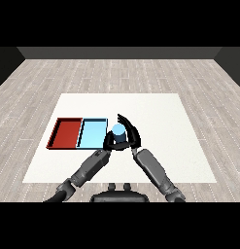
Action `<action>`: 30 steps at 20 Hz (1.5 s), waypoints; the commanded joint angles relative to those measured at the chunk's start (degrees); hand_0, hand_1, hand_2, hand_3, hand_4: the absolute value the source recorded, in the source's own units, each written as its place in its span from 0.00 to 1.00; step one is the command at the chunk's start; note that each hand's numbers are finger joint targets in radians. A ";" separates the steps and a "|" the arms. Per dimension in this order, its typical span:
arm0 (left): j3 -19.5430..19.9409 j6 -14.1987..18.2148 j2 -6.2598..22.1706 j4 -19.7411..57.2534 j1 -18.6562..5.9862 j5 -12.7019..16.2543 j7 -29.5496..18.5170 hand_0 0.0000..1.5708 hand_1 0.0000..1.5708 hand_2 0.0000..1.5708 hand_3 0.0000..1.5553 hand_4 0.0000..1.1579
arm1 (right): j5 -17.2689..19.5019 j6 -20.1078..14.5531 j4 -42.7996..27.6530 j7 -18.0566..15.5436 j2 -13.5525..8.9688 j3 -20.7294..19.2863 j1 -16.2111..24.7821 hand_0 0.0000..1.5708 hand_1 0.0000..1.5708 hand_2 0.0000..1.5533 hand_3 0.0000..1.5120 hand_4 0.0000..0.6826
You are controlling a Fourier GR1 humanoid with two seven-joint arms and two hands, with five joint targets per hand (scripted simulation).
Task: Pick the blue can and put it in the blue box
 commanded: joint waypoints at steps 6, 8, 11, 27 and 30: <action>3.98 1.91 1.06 -2.90 0.43 -3.91 4.22 1.00 1.00 1.00 0.99 1.00 | -1.87 5.67 -8.36 -2.97 -3.09 -6.55 7.95 0.00 0.00 0.00 0.00 0.00; 4.08 0.45 5.22 -3.45 1.87 -4.33 3.29 1.00 1.00 1.00 0.99 0.99 | -4.88 6.91 -9.00 -7.18 -2.81 -9.58 9.11 0.00 0.00 0.00 0.00 0.00; 5.46 1.87 7.14 -3.40 0.97 -5.17 2.77 1.00 1.00 1.00 0.98 1.00 | -11.35 8.99 -11.61 -8.02 -4.68 -17.20 10.92 0.00 0.00 0.00 0.00 0.00; 5.73 10.69 17.26 12.45 -7.41 -16.76 23.57 1.00 1.00 1.00 0.95 0.89 | -15.75 15.30 -8.07 -12.12 -5.62 -22.78 17.15 0.00 0.00 0.00 0.00 0.00; 6.40 6.74 19.67 21.42 -11.18 -17.46 27.76 1.00 1.00 0.97 0.90 0.86 | -17.32 15.31 -5.79 -11.17 -5.56 -24.69 14.98 0.00 0.00 0.00 0.00 0.00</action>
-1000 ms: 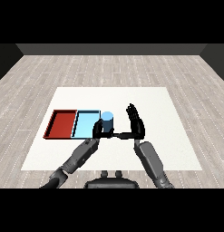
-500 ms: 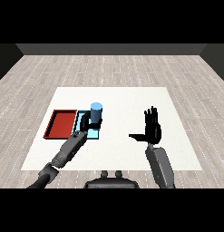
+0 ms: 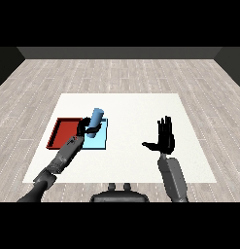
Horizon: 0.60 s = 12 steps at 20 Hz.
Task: Pick the blue can and put it in the blue box
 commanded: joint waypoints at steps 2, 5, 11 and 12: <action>-2.19 1.03 -1.86 13.54 -3.54 -3.36 9.37 0.92 0.92 0.86 0.76 0.81 | -0.70 0.02 -1.38 0.99 -0.32 -0.62 1.46 0.00 0.00 0.00 0.00 0.00; -3.94 0.21 -4.66 19.98 -3.82 -4.82 15.00 0.47 0.47 0.44 0.31 0.79 | -1.07 2.28 5.79 -2.85 1.09 -1.51 -0.96 0.00 0.00 0.00 0.00 0.00; 0.90 0.70 -9.92 31.02 -8.35 -3.71 15.08 0.84 0.84 0.73 0.13 0.65 | -0.14 -0.97 4.08 1.33 0.33 -2.08 -3.13 0.00 0.00 0.00 0.00 0.00; 2.48 1.73 -10.29 31.43 -7.51 -2.50 14.11 0.88 0.88 0.77 0.00 0.65 | -0.67 2.14 5.21 -1.33 0.12 -2.12 -0.94 0.00 0.00 0.00 0.00 0.00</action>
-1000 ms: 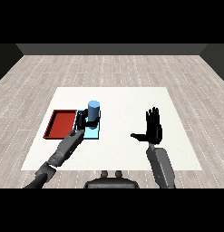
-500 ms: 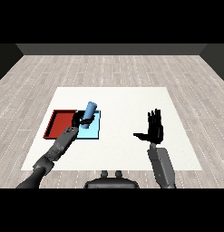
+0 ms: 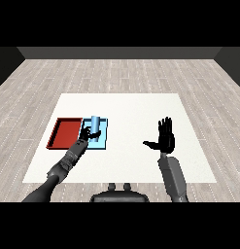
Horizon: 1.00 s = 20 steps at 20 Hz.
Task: Pick the blue can and put it in the blue box
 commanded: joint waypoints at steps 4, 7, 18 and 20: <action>5.90 -3.75 -0.11 6.23 0.96 3.31 -2.64 0.74 0.74 0.65 0.00 0.59 | 0.94 -1.24 2.18 0.01 1.16 -0.14 -1.43 0.00 0.00 0.00 0.00 0.00; 3.54 -4.49 -0.72 8.72 -2.53 0.00 1.69 0.00 0.00 0.00 0.00 0.00 | 1.53 0.32 5.86 -2.42 0.61 -1.32 -2.36 0.00 0.00 0.00 0.00 0.00; 9.52 -1.02 1.10 0.11 -4.07 3.39 -12.64 0.00 0.00 0.00 0.00 0.00 | 1.72 0.74 2.57 -1.10 1.61 0.15 -1.54 0.00 0.00 0.00 0.00 0.00; 10.82 -0.18 0.74 -0.37 -1.26 3.74 -18.05 0.00 0.00 0.00 0.00 0.00 | 2.12 3.45 2.11 -1.50 -0.50 0.26 0.48 0.00 0.00 0.00 0.00 0.00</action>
